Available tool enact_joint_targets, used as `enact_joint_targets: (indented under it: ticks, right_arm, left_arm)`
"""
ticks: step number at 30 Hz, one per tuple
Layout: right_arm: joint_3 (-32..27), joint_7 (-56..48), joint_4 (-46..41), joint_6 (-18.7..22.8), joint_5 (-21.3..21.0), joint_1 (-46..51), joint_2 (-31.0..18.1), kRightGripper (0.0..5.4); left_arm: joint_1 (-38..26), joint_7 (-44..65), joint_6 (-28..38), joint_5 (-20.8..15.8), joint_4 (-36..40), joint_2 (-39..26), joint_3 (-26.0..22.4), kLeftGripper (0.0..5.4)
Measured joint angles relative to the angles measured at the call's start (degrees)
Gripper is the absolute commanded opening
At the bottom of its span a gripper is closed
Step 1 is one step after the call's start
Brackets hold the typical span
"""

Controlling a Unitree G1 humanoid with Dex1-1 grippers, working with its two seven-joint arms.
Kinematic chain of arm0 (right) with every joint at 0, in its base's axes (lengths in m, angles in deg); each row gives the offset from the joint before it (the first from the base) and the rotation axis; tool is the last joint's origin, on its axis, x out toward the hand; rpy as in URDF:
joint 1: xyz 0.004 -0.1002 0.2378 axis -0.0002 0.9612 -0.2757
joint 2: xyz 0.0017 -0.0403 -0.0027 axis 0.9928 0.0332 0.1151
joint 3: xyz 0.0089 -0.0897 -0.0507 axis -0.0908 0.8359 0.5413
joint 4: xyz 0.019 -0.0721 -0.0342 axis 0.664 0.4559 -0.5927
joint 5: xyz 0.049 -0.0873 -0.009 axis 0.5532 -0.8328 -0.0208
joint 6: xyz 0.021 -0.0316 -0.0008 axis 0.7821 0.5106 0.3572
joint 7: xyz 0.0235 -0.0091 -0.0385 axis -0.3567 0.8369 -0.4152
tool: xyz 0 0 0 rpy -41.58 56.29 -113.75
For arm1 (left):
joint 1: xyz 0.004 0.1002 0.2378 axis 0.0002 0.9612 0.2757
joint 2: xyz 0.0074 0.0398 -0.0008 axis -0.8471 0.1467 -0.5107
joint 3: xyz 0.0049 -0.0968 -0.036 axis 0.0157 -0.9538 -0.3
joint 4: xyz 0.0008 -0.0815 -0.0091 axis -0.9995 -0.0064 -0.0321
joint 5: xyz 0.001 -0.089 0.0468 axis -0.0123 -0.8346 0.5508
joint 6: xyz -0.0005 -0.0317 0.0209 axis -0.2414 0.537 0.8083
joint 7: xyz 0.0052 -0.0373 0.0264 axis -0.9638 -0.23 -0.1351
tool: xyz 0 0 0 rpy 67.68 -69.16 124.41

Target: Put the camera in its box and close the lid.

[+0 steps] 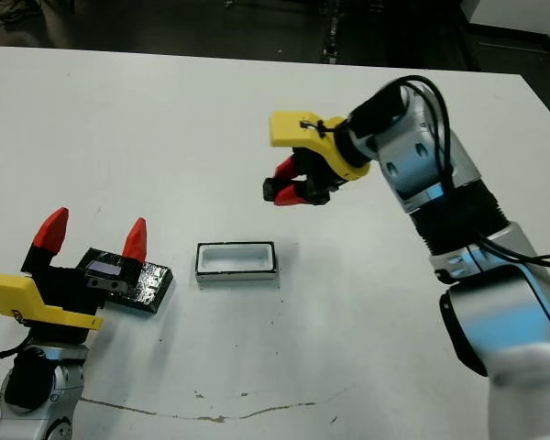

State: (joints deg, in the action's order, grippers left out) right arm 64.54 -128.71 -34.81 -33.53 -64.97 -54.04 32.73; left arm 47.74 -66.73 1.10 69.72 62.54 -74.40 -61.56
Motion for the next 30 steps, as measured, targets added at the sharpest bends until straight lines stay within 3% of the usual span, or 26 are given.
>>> enact_joint_targets:
  ticks: [11,20,30]
  right_arm:
    - [1.00,6.01,-5.89,6.70,1.54,0.94,3.25,1.66]
    - [2.28,9.68,-7.36,16.57,4.53,1.14,6.18,1.66]
    - [4.04,11.32,-7.24,16.69,7.06,1.66,8.50,1.66]
  left_arm:
    - [0.55,-0.25,0.03,-0.10,0.18,0.06,0.26,5.40]
    - [0.64,-0.25,0.10,-0.09,0.18,0.07,0.28,5.40]
    - [0.67,-0.33,0.42,-0.02,0.18,0.12,0.41,5.40]
